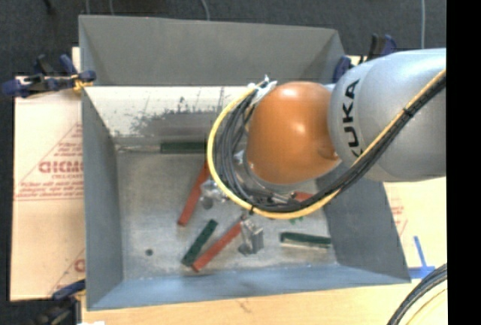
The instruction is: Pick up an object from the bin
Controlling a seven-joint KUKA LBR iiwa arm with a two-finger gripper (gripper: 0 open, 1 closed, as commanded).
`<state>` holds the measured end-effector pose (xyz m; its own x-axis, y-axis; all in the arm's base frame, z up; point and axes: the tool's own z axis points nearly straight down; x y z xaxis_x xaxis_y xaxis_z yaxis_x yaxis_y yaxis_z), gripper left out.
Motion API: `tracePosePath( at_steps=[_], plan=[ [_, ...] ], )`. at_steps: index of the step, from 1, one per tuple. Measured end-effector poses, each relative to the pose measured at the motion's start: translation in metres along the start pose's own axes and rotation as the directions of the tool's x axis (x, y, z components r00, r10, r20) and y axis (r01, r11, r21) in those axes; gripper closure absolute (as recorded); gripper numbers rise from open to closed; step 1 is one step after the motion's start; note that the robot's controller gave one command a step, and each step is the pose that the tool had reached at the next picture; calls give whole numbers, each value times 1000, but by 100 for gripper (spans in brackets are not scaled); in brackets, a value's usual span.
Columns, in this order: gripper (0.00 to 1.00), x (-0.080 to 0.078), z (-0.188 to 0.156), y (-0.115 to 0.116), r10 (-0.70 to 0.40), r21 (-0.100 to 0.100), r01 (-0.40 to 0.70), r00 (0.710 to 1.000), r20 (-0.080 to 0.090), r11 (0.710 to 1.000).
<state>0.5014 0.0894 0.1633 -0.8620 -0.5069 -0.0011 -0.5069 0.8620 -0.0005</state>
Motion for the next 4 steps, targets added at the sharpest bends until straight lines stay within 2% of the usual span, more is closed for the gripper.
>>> tracePosePath(
  at_steps=[1, 2, 3, 4],
  plan=[
    [0, 2, 32, 7, 33, -1, -33, 999, 2, 999],
    [0, -4, 67, 7, -213, 1, 213, 977, 1, 977],
    [100, -21, 92, 5, -208, -1, 208, 978, 0, 978],
    [100, -21, 92, 5, -207, -1, 207, 978, 0, 978]
  ],
)
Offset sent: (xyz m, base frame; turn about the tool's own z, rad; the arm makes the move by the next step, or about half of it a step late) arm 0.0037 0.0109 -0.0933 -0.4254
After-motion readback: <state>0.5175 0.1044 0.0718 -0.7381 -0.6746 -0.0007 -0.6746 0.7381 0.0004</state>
